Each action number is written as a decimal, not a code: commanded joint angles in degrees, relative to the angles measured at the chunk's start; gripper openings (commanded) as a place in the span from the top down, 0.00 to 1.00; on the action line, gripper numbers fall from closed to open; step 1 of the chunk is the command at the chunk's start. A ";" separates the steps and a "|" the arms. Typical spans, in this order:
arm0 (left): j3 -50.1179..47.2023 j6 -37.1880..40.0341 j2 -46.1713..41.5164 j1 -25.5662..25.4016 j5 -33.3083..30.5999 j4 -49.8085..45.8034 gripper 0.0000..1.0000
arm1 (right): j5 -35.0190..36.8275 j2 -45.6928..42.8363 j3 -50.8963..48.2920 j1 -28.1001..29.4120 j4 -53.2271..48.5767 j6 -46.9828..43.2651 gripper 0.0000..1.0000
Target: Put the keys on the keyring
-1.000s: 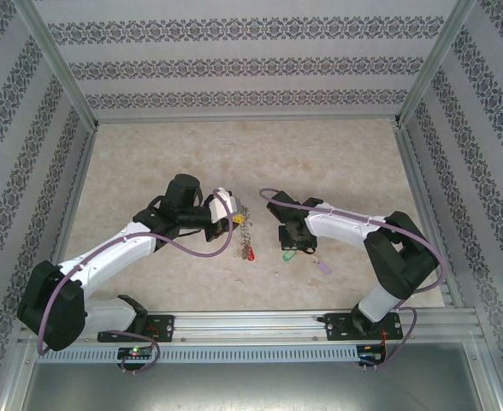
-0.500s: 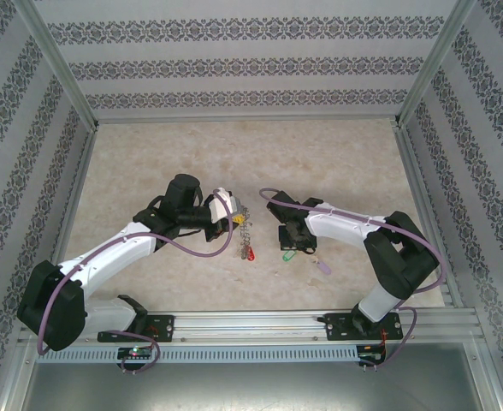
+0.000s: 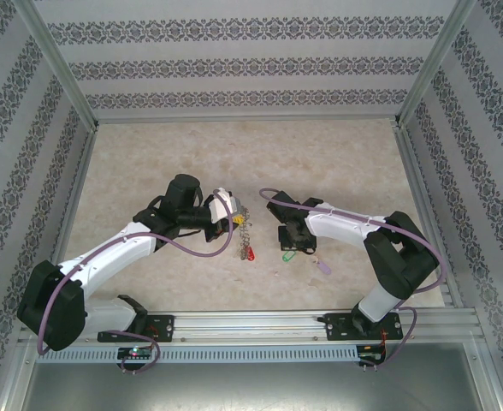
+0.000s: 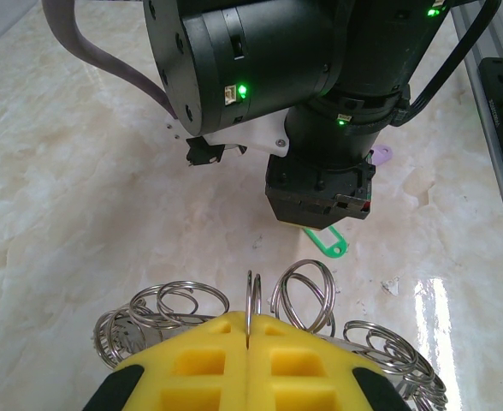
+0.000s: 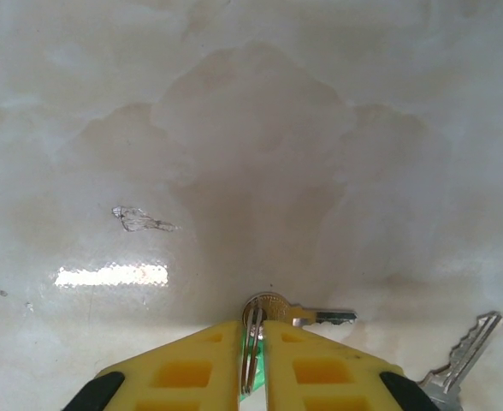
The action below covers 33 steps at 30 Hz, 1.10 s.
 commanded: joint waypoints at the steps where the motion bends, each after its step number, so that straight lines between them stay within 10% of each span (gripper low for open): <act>1: 1.72 0.80 0.26 -0.68 1.79 -0.63 1.00 | -0.31 0.21 0.70 -0.51 -1.97 0.53 0.83; 17: 1.98 0.99 0.28 -0.71 1.80 -0.85 1.00 | 0.59 -3.18 0.32 -0.75 -1.83 -0.04 1.00; 33: 1.03 0.18 0.68 -0.70 1.91 0.67 1.00 | -42.01 -48.54 -21.52 -10.84 33.99 -38.32 1.00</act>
